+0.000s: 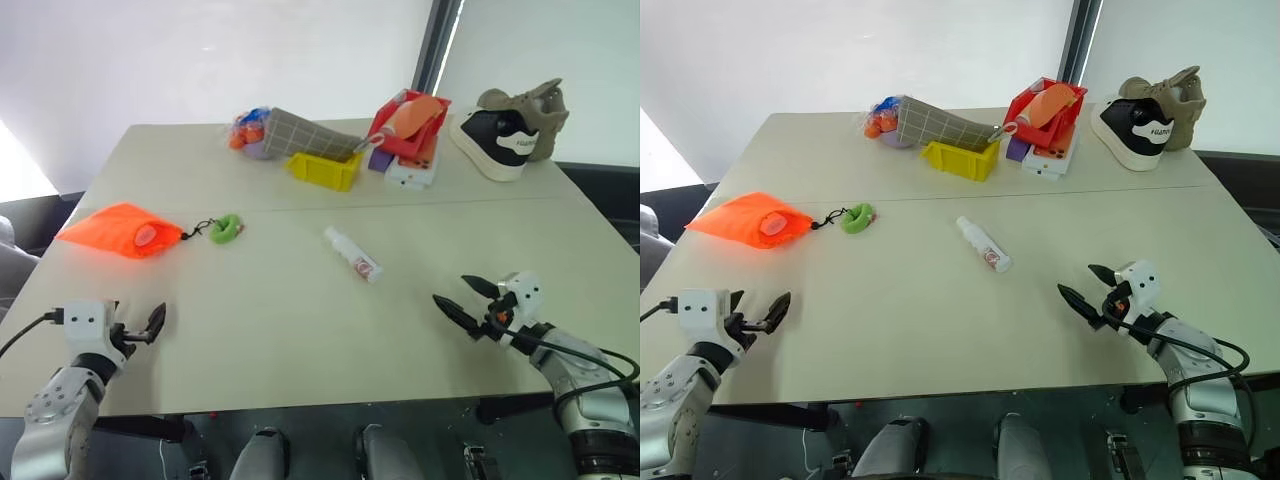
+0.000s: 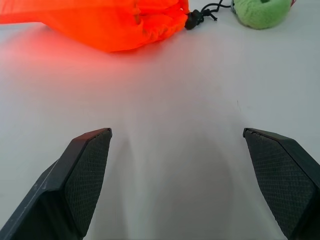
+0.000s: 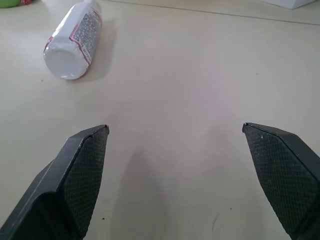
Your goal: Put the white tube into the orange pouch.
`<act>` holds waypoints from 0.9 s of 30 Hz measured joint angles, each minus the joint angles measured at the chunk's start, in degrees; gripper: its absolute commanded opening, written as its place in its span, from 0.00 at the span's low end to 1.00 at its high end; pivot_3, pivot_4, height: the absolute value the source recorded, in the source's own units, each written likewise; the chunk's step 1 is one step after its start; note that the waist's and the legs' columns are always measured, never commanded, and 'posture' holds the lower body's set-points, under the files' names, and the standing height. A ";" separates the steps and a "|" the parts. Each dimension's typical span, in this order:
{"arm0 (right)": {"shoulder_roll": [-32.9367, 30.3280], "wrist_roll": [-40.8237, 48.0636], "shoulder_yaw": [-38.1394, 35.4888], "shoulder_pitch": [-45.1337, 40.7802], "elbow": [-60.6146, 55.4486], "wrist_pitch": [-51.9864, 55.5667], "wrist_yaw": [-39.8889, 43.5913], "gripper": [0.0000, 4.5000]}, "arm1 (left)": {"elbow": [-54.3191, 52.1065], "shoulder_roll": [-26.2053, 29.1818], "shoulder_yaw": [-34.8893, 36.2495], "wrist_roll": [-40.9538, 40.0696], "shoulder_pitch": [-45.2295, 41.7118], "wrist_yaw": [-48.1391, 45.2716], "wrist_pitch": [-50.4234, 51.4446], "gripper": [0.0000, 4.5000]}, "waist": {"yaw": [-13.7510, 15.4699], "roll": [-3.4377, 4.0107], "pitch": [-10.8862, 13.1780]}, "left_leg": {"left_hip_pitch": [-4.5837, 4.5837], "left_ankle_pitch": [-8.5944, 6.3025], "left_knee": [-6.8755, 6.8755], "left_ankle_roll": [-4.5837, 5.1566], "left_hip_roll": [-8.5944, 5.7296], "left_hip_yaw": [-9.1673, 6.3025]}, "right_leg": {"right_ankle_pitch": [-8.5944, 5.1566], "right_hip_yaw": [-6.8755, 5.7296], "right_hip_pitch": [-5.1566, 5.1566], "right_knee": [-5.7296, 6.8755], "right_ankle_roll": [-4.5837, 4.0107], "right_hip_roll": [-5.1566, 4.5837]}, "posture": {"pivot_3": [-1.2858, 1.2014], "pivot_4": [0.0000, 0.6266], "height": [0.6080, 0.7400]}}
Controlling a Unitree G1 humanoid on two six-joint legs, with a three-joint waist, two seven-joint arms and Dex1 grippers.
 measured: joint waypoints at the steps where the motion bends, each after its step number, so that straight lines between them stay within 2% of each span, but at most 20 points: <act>1: 0.00 0.00 0.00 0.08 0.00 0.00 -0.05 0.99 | -0.22 0.00 0.00 -0.02 0.17 -0.07 0.01 1.00 | -0.01 0.00 0.00 | -0.01 0.00 0.00 0.00 0.00 0.00 | 0.00 0.00 0.00 0.00 0.00 0.00 | 0.52 0.24 1.00; 7: 0.03 -0.02 0.26 0.01 0.00 -0.01 -0.28 0.99 | -0.50 0.02 -0.21 -0.11 0.08 -0.06 0.12 1.00 | 0.01 -0.01 0.01 | -0.01 -0.01 0.00 -0.01 0.00 0.01 | 0.00 0.00 -0.05 -0.02 0.00 -0.01 | 0.52 0.24 1.00; 13: 1.28 -0.46 2.40 -1.13 -0.11 -0.01 -0.41 0.99 | -4.31 0.17 -3.78 1.87 -2.46 0.37 -0.03 1.00 | 0.05 -0.01 0.02 | -0.01 0.01 0.00 0.01 0.00 0.01 | 0.00 0.00 0.02 -0.02 0.00 0.00 | 0.52 0.24 1.00; 19: 1.71 -0.52 3.04 -2.52 -1.20 0.00 -0.63 0.99 | -4.60 2.06 -9.51 9.79 -6.76 2.96 -0.39 1.00 | 0.07 -0.01 0.03 | -0.02 0.08 -0.02 0.13 -0.01 0.01 | 0.00 0.00 -0.01 0.01 0.00 0.02 | 0.52 0.24 1.00; 27: 2.26 -0.58 4.88 -3.33 -8.12 1.39 -2.19 0.99 | 1.45 4.10 -16.49 24.31 -19.19 11.52 0.08 1.00 | 0.09 -0.02 0.03 | -0.01 0.10 -0.04 0.15 -0.01 0.00 | 0.03 -0.01 0.02 0.03 0.04 0.06 | 0.52 0.24 1.00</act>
